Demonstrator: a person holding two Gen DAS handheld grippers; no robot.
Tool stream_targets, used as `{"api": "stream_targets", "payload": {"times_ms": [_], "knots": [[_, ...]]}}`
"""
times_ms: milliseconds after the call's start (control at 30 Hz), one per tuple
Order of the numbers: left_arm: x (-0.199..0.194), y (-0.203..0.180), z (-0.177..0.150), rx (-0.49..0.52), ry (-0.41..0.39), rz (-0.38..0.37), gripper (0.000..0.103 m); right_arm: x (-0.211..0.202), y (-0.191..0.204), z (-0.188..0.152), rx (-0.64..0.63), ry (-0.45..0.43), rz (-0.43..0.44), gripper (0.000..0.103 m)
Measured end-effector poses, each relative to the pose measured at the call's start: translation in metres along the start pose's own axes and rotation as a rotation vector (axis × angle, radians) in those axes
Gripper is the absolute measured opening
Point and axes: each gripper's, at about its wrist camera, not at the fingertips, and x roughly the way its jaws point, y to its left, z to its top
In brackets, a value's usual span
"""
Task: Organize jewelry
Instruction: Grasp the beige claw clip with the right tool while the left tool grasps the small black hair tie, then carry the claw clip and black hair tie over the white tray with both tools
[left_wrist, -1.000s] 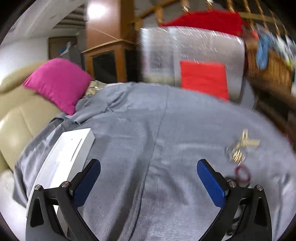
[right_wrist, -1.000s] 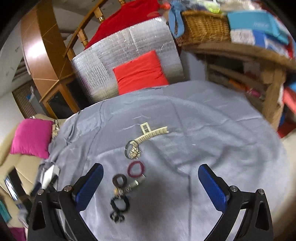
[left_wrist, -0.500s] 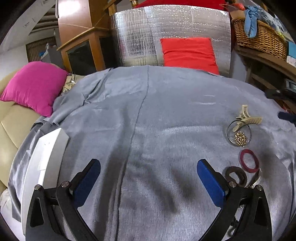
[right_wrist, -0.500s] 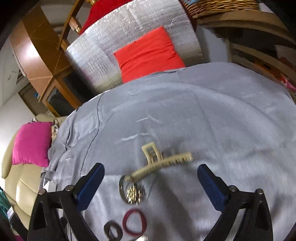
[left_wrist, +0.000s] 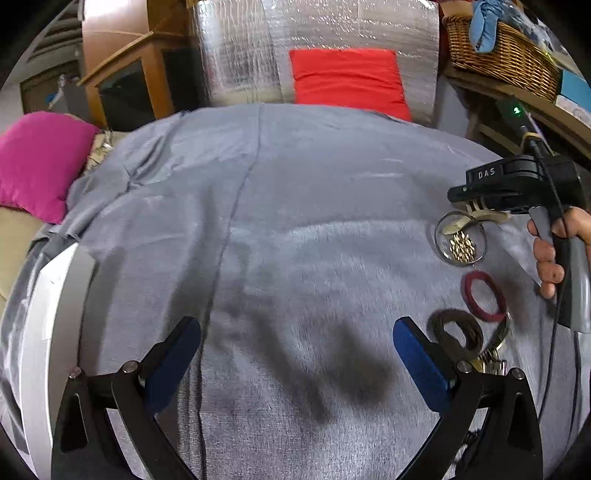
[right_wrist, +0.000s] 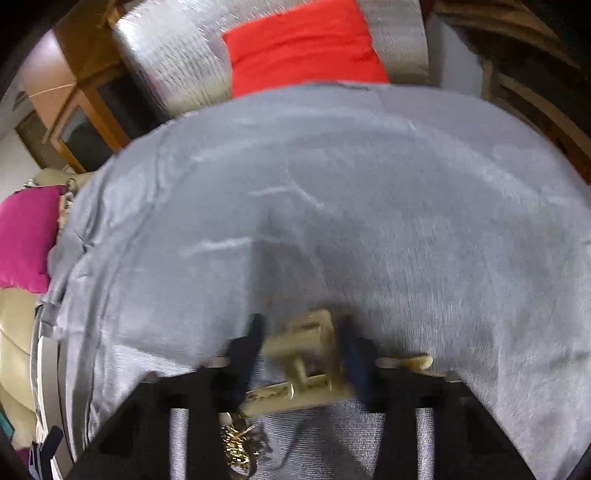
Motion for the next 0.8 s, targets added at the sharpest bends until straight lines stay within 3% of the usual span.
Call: {"api": "stream_targets", "payload": {"times_ms": [200, 433, 600, 733, 800], "knots": [[-0.002, 0.007, 0.0, -0.006, -0.001, -0.039, 0.103, -0.021, -0.008, -0.006, 0.035, -0.075, 0.006, 0.031], [-0.009, 0.005, -0.002, 0.041, -0.004, -0.098, 0.103, -0.073, -0.017, -0.02, 0.088, -0.18, 0.031, 0.03], [-0.022, -0.004, -0.01, 0.112, -0.004, -0.219, 0.103, -0.105, -0.023, -0.042, 0.111, -0.21, 0.048, 0.03], [-0.026, -0.014, -0.024, 0.155, 0.048, -0.34, 0.103, -0.123, -0.022, -0.06, 0.116, -0.224, 0.064, 0.03], [-0.029, -0.022, -0.032, 0.202, 0.059, -0.364, 0.102, -0.132, -0.022, -0.07, 0.117, -0.234, 0.069, 0.03]]}}
